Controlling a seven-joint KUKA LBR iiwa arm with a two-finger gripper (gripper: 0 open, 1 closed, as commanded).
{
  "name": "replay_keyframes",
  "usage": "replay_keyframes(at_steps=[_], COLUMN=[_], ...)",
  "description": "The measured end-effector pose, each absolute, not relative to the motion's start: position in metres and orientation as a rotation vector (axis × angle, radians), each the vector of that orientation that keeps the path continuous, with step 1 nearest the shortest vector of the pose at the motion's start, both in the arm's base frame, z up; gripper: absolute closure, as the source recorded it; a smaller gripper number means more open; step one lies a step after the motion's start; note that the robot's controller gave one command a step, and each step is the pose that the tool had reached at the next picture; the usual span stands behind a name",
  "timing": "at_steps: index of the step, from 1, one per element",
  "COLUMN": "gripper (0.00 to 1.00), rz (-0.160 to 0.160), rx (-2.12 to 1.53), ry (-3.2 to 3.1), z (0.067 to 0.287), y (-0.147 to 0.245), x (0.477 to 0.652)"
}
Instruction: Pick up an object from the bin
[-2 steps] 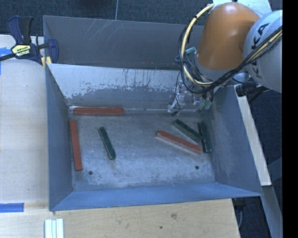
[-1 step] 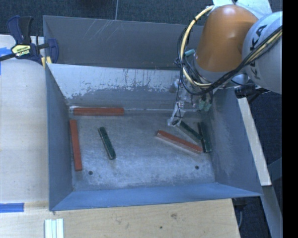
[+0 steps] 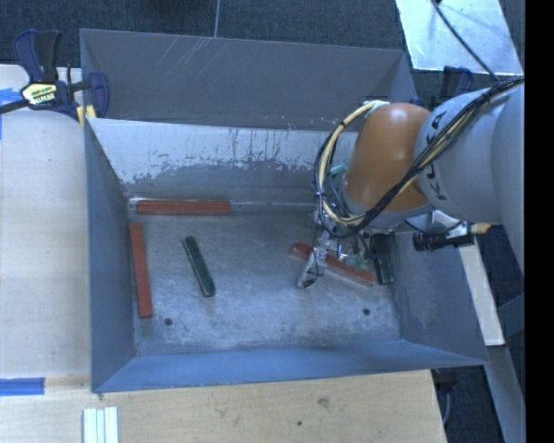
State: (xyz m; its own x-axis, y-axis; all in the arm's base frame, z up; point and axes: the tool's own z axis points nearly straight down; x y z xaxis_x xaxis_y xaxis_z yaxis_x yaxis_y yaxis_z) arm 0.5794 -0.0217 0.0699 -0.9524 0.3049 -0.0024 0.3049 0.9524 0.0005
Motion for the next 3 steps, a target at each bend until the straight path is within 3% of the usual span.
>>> replay_keyframes(at_steps=[1,2,3], gripper=[1.0,1.0,1.0], rz=[0.001,0.0,-0.003], rx=[0.485,0.593,0.094], ry=[3.098,3.071,3.13], z=[0.071,0.195,0.278], y=[-0.022,-0.058,-0.079], x=[0.581,0.607,0.591])
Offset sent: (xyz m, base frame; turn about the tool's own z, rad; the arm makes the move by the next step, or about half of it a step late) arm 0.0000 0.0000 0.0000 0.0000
